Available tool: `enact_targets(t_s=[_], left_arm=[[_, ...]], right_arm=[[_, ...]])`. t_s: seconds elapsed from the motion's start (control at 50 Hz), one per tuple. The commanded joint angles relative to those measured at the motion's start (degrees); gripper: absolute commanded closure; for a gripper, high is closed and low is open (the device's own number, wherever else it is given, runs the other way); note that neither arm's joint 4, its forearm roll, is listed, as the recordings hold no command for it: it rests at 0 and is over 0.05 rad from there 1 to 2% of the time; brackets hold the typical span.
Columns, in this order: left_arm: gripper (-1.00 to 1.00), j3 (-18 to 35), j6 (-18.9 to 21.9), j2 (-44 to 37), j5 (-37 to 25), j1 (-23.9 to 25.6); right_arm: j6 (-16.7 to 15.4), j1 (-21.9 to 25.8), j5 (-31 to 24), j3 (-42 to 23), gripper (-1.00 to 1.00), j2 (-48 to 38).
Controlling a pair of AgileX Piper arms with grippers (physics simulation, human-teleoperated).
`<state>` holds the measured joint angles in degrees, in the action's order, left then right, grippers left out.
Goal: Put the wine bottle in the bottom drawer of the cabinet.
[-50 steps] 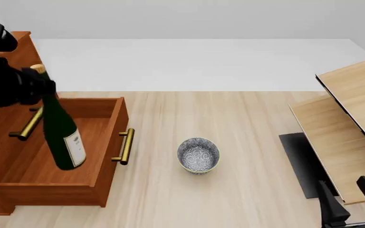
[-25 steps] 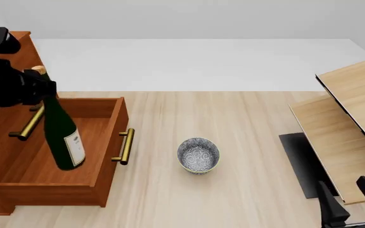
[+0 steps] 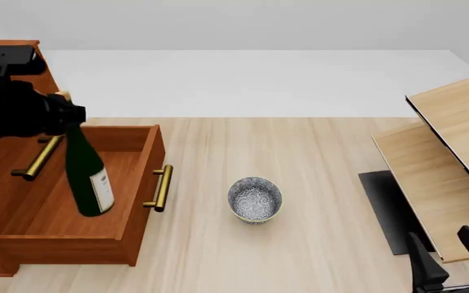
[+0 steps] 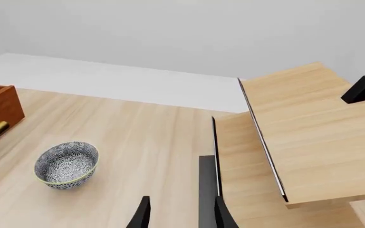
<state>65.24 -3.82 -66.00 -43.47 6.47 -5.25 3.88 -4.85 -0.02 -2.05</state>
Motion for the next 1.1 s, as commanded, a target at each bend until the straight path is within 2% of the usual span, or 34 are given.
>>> enact_targets(t_s=[0.02, 0.32, 1.1], left_arm=[[1.0, -0.05, 1.27, -2.11, 1.32, -1.46], [1.0, -2.73, 1.6, -2.36, 3.28, -2.26], [1.0, -8.63, -0.43, -3.17, 7.88, -0.21]], right_arm=[[0.08, -0.01, 0.18, 0.0, -1.0, -0.17], [-0.01, 0.03, -0.14, 0.0, -1.0, 0.11], [0.01, 0.03, -0.29, 0.0, -1.0, 0.28]])
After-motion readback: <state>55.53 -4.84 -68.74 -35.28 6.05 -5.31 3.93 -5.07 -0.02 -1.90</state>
